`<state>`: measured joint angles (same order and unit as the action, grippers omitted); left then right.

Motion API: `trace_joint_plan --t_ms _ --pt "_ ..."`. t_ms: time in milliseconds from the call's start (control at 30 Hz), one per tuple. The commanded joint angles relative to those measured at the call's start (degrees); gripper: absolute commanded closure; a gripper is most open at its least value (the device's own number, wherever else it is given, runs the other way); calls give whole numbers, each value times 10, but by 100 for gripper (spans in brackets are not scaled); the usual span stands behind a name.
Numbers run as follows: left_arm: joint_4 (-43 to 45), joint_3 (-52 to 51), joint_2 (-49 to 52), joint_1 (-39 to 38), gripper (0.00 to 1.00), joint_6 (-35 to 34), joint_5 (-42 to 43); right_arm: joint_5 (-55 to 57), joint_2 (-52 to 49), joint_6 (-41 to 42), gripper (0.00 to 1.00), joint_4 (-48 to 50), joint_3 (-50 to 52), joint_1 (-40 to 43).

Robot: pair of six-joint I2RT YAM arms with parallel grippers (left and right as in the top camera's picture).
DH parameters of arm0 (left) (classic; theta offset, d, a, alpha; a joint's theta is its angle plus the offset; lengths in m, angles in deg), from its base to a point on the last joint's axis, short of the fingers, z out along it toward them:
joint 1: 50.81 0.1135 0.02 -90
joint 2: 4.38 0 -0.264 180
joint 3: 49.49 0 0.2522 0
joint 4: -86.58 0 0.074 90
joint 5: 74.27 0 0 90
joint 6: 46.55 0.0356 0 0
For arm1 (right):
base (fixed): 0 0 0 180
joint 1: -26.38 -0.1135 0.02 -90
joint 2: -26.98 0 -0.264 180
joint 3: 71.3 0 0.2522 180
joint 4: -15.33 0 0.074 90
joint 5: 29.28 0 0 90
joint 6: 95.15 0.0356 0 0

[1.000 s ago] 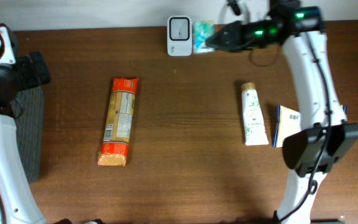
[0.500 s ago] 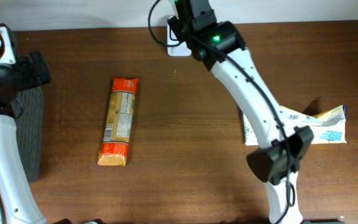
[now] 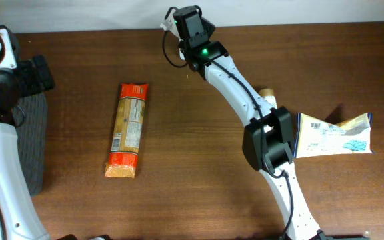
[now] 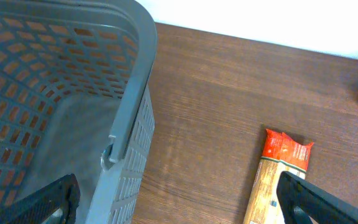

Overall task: Scan the item barcode
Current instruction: 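Hold the tissue pack in front of the white scanner with right gripper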

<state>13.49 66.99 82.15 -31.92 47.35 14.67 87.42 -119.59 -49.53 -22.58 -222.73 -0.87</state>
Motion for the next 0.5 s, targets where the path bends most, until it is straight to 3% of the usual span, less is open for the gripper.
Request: trace_joint_plan --t_ms 0,467 --pt "1 7 -3 1 1 9 -2 9 -23 -59 96 14 -4 12" --pt "1 7 -3 1 1 9 -2 9 -40 -64 96 41 -1 15"
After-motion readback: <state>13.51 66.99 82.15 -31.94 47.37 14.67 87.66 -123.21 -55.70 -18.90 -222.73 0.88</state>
